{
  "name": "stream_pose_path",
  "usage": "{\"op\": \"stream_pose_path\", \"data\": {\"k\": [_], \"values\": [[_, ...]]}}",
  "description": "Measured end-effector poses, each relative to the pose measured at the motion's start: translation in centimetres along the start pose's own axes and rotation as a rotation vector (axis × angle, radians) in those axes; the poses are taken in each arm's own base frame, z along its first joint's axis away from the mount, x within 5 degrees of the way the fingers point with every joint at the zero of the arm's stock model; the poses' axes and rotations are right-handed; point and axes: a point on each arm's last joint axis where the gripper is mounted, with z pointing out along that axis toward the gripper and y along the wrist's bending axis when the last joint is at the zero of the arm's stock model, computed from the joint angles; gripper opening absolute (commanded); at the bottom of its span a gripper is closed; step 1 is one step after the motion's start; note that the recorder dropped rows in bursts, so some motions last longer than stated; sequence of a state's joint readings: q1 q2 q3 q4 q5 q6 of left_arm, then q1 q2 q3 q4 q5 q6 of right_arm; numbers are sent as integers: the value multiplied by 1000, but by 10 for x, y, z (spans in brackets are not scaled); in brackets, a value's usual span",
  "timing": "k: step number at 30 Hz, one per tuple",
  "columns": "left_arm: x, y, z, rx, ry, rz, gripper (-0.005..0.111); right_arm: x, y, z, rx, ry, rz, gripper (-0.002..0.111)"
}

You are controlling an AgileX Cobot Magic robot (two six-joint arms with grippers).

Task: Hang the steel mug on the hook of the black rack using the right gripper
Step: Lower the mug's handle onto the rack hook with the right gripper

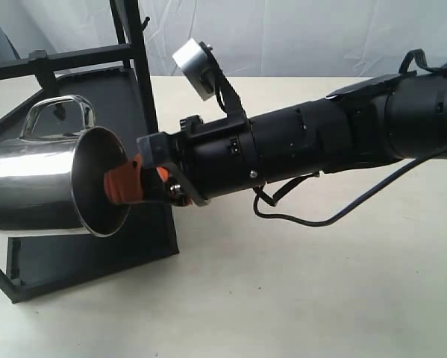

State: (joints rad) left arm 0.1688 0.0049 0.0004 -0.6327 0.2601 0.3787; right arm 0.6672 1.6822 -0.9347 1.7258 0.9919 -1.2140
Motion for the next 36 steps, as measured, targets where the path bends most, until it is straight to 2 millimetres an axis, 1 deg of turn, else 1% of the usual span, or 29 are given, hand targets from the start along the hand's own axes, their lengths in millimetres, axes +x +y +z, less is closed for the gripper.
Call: {"op": "stream_pose_path", "data": {"k": [25,30,36], "values": [[0,0,0,0,0,0,2,-2,-7,0,73,-26,4,-1],[0,0,0,0,0,0,2,-1,-13,3,72,-15,20,-1],[0,0,0,1,0,-3,2,1,-18,9,30,0,57,-1]]}}
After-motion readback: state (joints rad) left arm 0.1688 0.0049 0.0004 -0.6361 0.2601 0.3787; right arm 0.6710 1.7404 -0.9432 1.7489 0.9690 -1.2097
